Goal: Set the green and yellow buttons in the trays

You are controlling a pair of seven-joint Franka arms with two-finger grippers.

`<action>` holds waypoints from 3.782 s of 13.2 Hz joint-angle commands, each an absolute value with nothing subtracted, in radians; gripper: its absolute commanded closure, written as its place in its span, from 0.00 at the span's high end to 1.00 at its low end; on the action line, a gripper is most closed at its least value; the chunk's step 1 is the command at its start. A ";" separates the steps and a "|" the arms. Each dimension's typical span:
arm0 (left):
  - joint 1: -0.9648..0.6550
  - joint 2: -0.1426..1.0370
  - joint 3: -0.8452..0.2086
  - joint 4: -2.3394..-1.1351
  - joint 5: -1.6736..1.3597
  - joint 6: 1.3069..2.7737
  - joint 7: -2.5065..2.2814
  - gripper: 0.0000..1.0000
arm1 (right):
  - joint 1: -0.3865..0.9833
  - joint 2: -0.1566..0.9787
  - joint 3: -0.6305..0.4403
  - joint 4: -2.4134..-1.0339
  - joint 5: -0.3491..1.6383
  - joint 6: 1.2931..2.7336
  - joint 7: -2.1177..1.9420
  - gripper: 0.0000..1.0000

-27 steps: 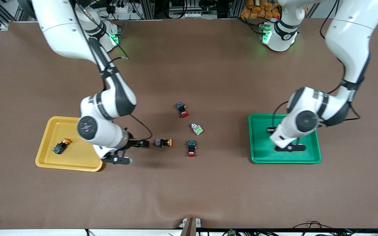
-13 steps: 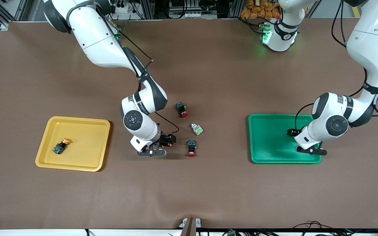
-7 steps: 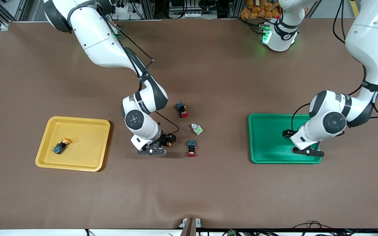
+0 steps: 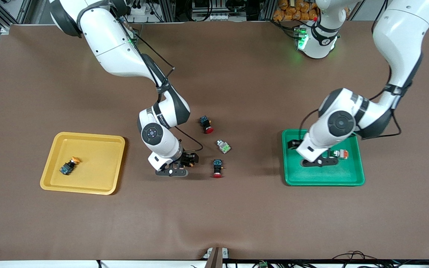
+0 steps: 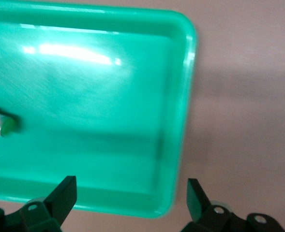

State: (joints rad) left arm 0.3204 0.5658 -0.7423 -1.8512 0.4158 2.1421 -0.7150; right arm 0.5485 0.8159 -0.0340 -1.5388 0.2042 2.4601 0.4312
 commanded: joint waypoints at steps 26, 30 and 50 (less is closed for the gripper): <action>-0.476 0.928 -0.373 -1.385 0.360 2.289 -1.652 0.38 | 0.166 0.397 -0.201 -1.543 0.190 1.870 -0.261 1.00; -0.465 0.920 -0.371 -1.385 0.368 2.289 -1.638 0.00 | 0.120 0.413 -0.207 -1.534 0.189 1.891 -0.258 1.00; 0.024 0.752 -0.534 -1.472 0.373 1.945 -1.010 0.00 | -0.066 0.009 -0.018 -1.589 0.051 1.430 -0.095 1.00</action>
State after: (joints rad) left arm -0.0466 0.7851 -0.5006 -1.4079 0.3715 1.9524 -1.0642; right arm -0.0445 0.0352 -0.0403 -1.6044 0.0695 1.4880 -0.1073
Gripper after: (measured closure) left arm 0.595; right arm 0.000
